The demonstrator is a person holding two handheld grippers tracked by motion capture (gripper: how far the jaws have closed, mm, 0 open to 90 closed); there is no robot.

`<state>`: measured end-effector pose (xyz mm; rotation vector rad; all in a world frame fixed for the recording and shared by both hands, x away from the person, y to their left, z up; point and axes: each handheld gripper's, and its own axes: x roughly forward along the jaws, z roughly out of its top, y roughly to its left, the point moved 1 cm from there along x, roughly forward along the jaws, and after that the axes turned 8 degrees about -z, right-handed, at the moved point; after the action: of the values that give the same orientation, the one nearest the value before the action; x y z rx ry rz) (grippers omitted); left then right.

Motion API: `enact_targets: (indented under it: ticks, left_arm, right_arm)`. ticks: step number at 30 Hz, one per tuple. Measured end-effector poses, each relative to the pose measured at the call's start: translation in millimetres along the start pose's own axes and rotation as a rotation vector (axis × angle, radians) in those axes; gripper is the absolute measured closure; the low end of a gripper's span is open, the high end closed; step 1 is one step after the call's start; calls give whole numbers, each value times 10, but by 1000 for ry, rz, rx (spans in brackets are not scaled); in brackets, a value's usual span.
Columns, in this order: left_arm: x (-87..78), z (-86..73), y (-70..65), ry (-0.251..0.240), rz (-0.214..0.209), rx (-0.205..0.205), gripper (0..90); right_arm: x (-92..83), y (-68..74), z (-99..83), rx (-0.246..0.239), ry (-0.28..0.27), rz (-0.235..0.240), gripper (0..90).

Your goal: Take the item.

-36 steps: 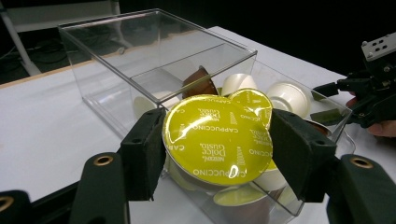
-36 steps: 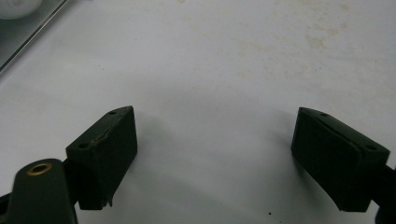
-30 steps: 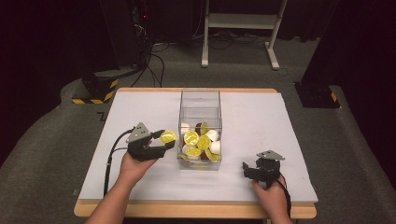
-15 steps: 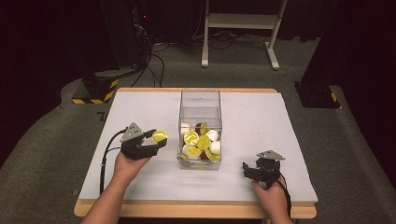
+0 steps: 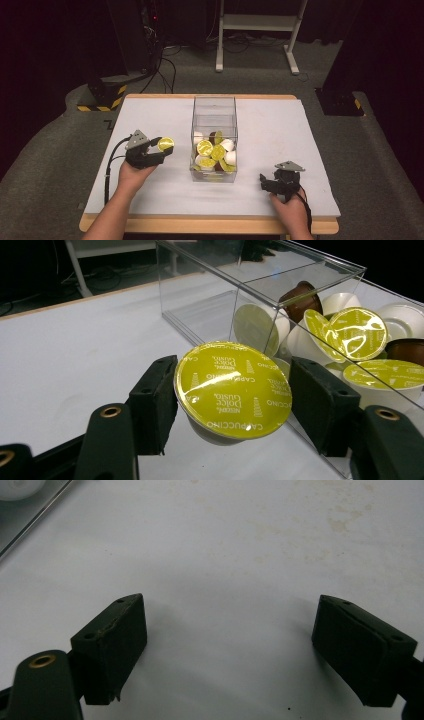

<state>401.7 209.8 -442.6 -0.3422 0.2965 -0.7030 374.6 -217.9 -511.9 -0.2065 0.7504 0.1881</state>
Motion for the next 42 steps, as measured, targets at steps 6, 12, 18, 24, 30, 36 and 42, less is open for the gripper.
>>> enact_targets:
  ticks: [6, 12, 18, 24, 30, 36, 42]
  left_arm:
    - [19, 4, 57, -15, 17, -16, 382]
    - [42, 4, 136, -22, 35, -22, 382]
    - [73, -11, 220, -10, 54, -10, 382]
    - [130, -32, 298, -12, 80, -22, 383]
    - [203, -77, 389, 13, 108, -14, 382]
    - [289, -123, 475, 21, 136, -21, 382]
    - [356, -165, 613, 40, 170, -40, 382]
  right_arm:
    - [0, 0, 0, 0, 0, 0, 144]
    - [0, 1, 0, 0, 0, 0, 144]
    - [0, 1, 0, 0, 0, 0, 144]
    - [0, 1, 0, 0, 0, 0, 144]
    - [0, 0, 0, 0, 0, 0, 144]
    - [0, 0, 0, 0, 0, 0, 144]
    - [-1, 0, 0, 0, 0, 0, 144]
